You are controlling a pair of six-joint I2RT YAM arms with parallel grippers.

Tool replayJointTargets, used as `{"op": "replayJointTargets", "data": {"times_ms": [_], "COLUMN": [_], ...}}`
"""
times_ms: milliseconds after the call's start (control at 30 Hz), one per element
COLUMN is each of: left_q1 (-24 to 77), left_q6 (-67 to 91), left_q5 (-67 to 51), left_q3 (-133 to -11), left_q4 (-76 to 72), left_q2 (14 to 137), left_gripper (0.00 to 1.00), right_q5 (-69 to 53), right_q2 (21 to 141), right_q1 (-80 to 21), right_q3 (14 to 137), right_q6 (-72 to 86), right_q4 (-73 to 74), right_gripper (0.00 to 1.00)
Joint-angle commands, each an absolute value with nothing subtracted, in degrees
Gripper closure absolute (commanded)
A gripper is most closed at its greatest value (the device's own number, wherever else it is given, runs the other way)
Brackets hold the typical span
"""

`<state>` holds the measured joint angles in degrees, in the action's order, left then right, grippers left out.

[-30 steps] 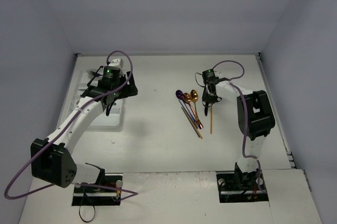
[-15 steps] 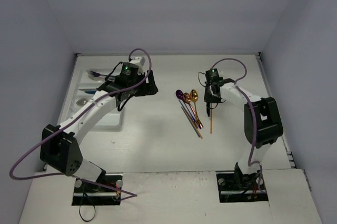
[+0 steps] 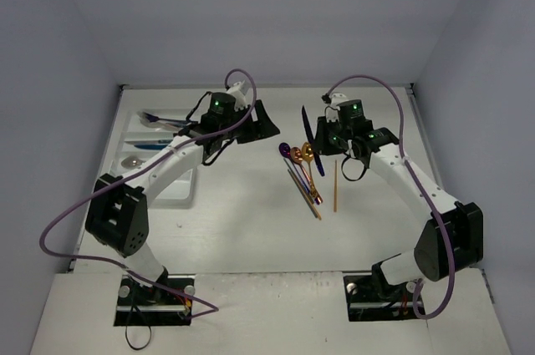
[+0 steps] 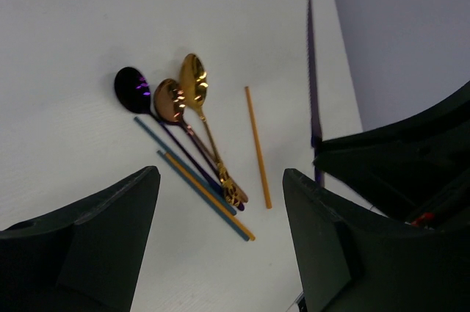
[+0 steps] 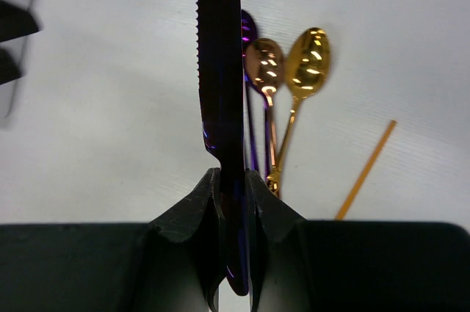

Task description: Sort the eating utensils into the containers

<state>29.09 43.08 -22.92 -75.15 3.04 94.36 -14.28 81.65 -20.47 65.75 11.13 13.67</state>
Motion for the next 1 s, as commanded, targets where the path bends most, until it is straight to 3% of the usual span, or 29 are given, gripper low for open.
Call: {"op": "replayJointTargets", "data": {"times_ms": [0, 367, 467, 533, 600, 633, 700, 800, 867, 900, 967], "left_q1": [30.78, 32.71, 33.30, 33.39, 33.47, 33.41, 33.45, 33.45, 33.20, 32.91, 31.98], "left_q6": [47.06, 48.97, 50.24, 50.81, 51.06, 51.11, 51.55, 52.62, 53.77, 54.16, 54.56], "left_q5": [-26.93, -26.19, -26.02, -25.94, -25.93, -25.92, -25.77, -25.73, -25.48, -25.03, -24.56], "left_q3": [-80.94, -86.58, -87.27, -87.43, -87.45, -87.44, -87.33, -86.70, -85.87, -85.19, -84.07], "left_q4": [-7.36, -8.17, -8.09, -8.16, -8.17, -8.17, -8.24, -8.94, -10.14, -10.66, -11.26], "left_q2": [95.20, 100.83, 102.19, 102.52, 102.66, 102.62, 102.36, 102.08, 101.73, 101.39, 100.73], "left_gripper": [0.34, 0.35, 0.43, 0.54, 0.74, 0.77, 0.97, 1.00, 1.00, 1.00, 1.00], "right_q5": [-23.49, -26.81, -26.81, -26.81, -26.81, -26.78, -26.60, -26.09, -25.56, -25.30, -25.03], "right_q2": [78.21, 76.81, 76.38, 76.22, 76.11, 76.11, 76.15, 76.41, 76.58, 76.64, 76.57], "right_q1": [-21.56, -23.91, -24.00, -24.07, -24.08, -24.07, -24.03, -24.10, -24.17, -24.17, -24.17], "right_q3": [66.02, 66.01, 66.18, 66.10, 66.07, 65.98, 65.80, 65.74, 65.77, 65.83, 65.76], "right_q6": [8.10, 8.17, 8.09, 8.09, 8.17, 8.17, 8.17, 8.26, 8.29, 8.35, 8.42], "right_q4": [12.48, 12.39, 12.39, 12.39, 12.39, 12.39, 12.39, 12.31, 12.30, 12.30, 12.30], "right_gripper": [1.00, 1.00, 1.00, 1.00, 1.00, 1.00, 1.00, 0.99, 0.86, 0.69, 0.49]}}
